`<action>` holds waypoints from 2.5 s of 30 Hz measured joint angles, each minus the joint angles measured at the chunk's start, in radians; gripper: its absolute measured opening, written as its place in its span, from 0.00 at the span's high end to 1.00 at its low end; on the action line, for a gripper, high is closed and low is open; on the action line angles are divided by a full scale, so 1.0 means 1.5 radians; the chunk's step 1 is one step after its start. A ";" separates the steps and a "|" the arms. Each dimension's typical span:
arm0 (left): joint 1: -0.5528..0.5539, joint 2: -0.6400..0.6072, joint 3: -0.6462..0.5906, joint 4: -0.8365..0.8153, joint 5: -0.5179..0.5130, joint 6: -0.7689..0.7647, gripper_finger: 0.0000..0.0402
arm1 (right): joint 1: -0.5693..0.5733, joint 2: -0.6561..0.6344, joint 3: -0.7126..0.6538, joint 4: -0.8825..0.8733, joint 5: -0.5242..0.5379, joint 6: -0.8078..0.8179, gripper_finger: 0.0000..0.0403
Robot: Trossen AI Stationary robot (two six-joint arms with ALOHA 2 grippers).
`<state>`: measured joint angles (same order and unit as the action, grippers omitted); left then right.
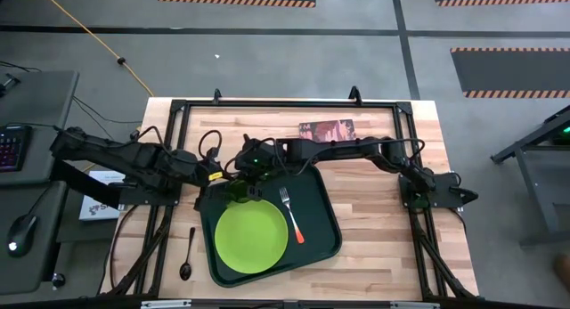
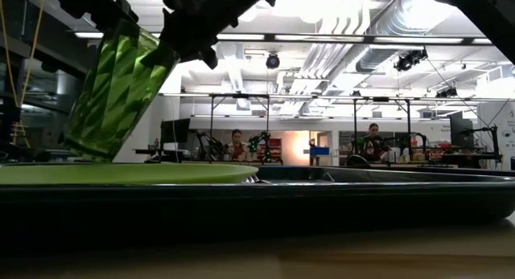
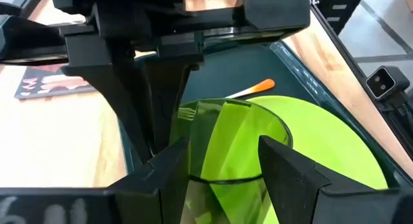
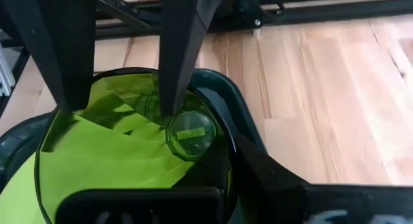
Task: Pick and place plate/cup/fork/spoon on tray
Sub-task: Move the green cup on the black tray to the top left of the green plate
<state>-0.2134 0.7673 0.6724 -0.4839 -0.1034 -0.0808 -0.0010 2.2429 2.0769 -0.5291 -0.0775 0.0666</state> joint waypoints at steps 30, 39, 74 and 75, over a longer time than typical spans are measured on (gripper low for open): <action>0.000 0.001 -0.001 -0.008 -0.026 -0.007 0.57 | 0.000 0.037 0.067 -0.101 0.011 0.003 1.00; 0.001 0.055 -0.003 -0.005 -0.104 0.004 0.57 | 0.000 0.037 0.067 -0.120 0.011 0.008 1.00; 0.001 0.077 -0.001 -0.038 -0.151 -0.032 0.57 | 0.000 0.038 0.066 -0.123 0.028 0.015 0.88; 0.001 0.077 -0.002 -0.041 -0.151 -0.032 0.57 | 0.000 0.038 0.066 -0.119 0.028 0.015 0.86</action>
<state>-0.2119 0.8825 0.6701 -0.5460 -0.3301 -0.1290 -0.0013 2.2993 2.1765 -0.7081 -0.0353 0.0884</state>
